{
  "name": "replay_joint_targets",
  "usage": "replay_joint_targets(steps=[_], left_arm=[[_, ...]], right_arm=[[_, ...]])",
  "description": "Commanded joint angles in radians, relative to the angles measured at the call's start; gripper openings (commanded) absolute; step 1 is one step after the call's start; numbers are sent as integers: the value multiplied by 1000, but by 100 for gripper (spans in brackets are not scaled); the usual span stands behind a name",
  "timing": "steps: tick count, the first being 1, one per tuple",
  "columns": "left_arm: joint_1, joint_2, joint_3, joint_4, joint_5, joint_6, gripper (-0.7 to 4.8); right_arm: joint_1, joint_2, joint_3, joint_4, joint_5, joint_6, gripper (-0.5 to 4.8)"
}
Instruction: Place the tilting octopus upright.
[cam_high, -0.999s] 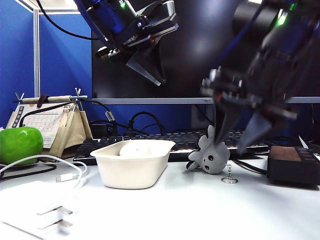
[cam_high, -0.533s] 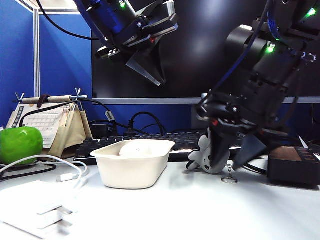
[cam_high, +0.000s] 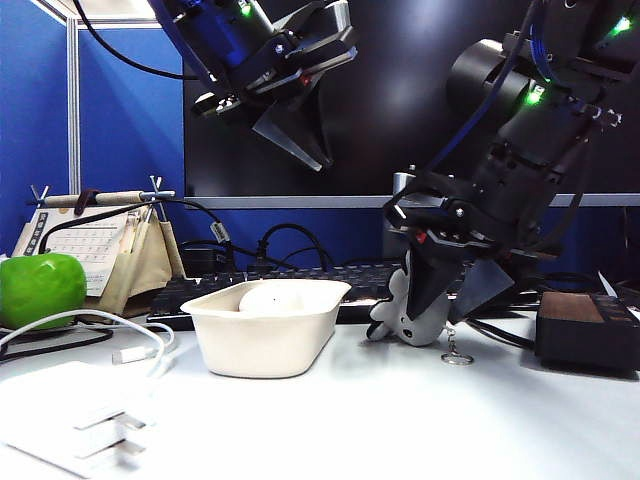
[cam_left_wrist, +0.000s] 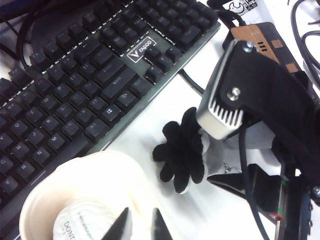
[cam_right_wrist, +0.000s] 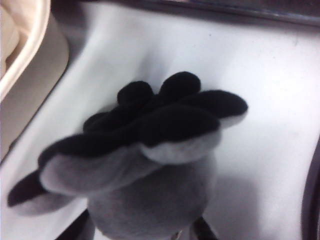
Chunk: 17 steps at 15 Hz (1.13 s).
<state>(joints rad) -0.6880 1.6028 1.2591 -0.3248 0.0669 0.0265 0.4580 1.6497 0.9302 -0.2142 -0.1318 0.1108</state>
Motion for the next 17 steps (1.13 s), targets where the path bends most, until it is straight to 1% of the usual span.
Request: replay_joint_targets(steps=[1,3,4,5,6,10,14,17], left_arm=[[0,-5,5,20,-3,3,62],[0,-5,5,20,-3,3,62],[0,-5,4,20,-3,3,62],[0,-5,4,20,-3,3,62],[0,-5,5,20,-3,3,62],[0,-5,4,19,-2,3,62],[0,-5,4,18,-3,3,62],[0,-5,4,19,-3,3,62]], right_arm=[[0,-3,7,14,-1,-8,219],[0,-3,7,18,-1,-21,140],[0,-3,7,18,-3,-42,93],[0,-3,7,18,-6,-56,29],[0,-3,7,20,-24,-64,-5],[0,-3,7,35,-27,-66,-5],[0,-12,7,12,-24,-66,-5],[0,-63,7,-20,-16,-67,-5]])
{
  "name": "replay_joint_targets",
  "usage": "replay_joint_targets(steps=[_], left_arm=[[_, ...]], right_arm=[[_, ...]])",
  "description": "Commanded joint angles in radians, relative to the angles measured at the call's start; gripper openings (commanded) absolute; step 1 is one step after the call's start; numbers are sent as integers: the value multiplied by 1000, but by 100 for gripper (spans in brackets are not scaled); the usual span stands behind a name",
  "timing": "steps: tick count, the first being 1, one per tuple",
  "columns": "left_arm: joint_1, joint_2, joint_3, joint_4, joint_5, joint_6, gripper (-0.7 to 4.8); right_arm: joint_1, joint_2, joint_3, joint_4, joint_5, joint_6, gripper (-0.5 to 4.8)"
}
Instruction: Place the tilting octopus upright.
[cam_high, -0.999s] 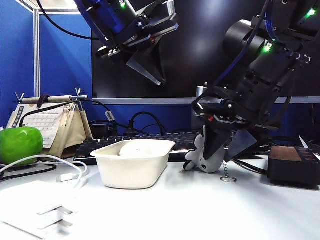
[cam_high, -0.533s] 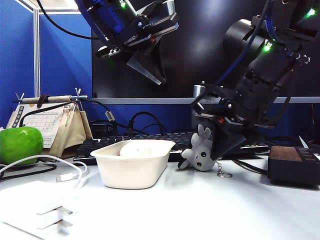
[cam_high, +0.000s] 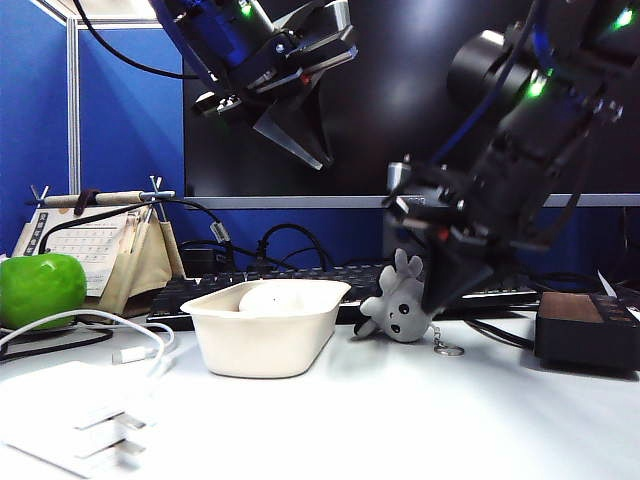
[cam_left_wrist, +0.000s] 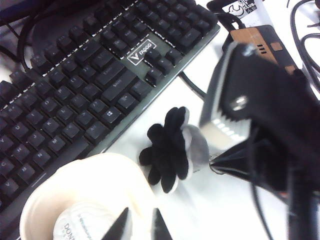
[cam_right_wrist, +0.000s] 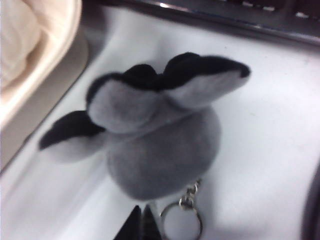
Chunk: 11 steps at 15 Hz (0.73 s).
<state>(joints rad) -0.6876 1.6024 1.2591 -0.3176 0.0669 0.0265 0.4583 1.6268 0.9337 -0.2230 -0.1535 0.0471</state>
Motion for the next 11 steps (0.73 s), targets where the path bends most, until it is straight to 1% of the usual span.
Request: replay_joint_targets(steps=[1,4,5,6,7,8,11], left_arm=[[0,-5,4,13,-3,3,62],[0,-5,4,13,-3,3,62],[0,-5,4,13,-3,3,62],[-1,-5,4,13,-3,3,62],[-1,-5,4,13,-3,3,62],[-1,-5,4,13,-3,3,62],[-1,-5,5,24,-3,3,62]], right_arm=[[0,-69,4,-18,5,-3,-5],[0,-108,5,-35,-6,-3,-4],[0,-105,5,-40,-5,-3,13],[0,-103,5,-36,-6,-2,109],[0,-103,5,-25,-5,-3,262],[0,-103,5,-12,-5,-2,306],[0,-98,6,49,-10,3,306]])
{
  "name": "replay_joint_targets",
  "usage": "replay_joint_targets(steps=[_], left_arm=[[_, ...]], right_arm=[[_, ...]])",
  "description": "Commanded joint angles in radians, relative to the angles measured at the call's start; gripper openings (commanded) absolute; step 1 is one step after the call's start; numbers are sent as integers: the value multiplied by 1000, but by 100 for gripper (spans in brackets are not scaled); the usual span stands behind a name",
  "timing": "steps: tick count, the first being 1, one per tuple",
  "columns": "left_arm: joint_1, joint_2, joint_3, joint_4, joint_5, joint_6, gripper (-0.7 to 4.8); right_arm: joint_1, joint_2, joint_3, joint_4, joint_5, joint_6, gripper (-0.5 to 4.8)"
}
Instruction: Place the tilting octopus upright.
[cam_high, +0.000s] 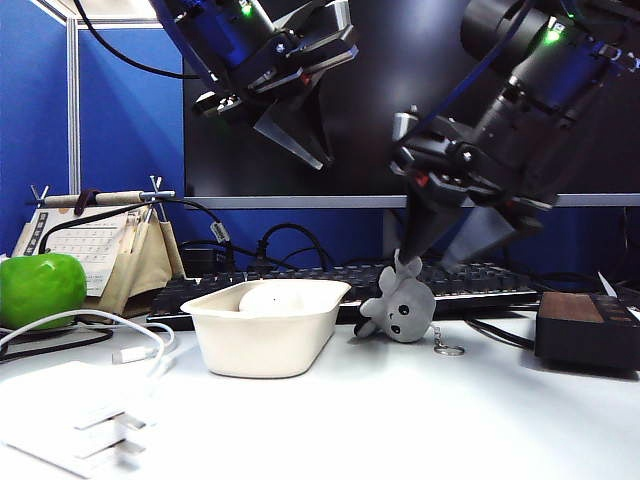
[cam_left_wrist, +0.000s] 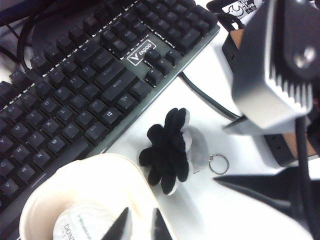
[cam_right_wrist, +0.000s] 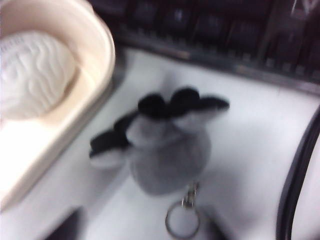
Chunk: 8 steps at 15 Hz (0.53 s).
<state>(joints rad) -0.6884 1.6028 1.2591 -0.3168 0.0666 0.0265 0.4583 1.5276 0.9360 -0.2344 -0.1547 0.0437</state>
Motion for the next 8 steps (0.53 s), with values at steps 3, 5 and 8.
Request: replay_joint_targets(steps=[3,5,8], left_arm=[[0,-5,5,39,-2,3,62],[0,-5,5,52,-2,3,62],[0,-5,5,67,-3,4,62]], right_arm=[[0,13,4,93,-15,6,306],[0,27,6,122,-47,6,306],[0,64,45,119,-86,5,306]])
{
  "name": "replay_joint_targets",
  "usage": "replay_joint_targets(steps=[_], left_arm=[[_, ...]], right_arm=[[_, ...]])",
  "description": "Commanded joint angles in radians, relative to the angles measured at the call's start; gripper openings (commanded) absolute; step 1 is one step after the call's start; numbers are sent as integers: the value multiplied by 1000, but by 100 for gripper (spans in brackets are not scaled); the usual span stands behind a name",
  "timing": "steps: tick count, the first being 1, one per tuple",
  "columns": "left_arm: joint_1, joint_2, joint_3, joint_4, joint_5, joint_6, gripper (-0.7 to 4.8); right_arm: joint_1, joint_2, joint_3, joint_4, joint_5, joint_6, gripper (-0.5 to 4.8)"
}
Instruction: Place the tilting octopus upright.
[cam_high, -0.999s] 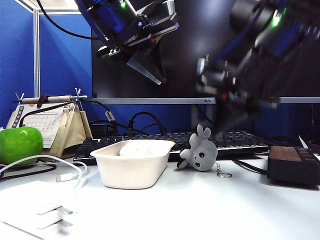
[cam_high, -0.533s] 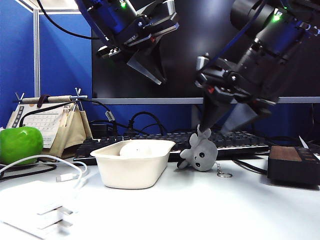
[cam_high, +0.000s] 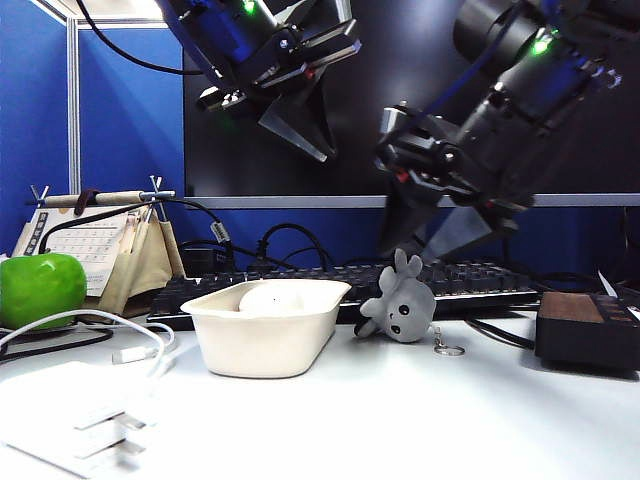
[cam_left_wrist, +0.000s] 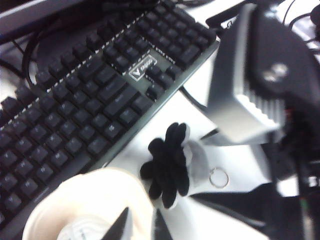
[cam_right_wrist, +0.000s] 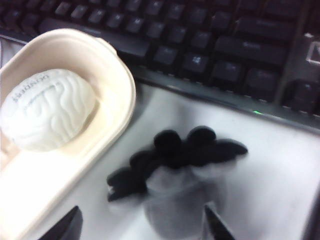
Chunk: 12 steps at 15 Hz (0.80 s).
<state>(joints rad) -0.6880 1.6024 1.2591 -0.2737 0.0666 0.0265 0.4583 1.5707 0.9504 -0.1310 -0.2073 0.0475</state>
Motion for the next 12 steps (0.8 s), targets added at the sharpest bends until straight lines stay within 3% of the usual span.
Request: replay_joint_targets(steps=[1,5,7,9,12], left_arm=[[0,-5,5,28,-4,4,62],[0,-5,5,26,-145,96,62],[0,-5,5,23,-284,188,62],[0,-5,4,18,-390,185,62],[0,-5,5,18,-402,183,62]], right_arm=[[0,35,47,14,-27,1,306],[0,48,63,-11,6,0,269],[0,49,63,-14,5,0,269],[0,51,63,-14,6,-1,269],[0,56,63,-14,7,-4,206]])
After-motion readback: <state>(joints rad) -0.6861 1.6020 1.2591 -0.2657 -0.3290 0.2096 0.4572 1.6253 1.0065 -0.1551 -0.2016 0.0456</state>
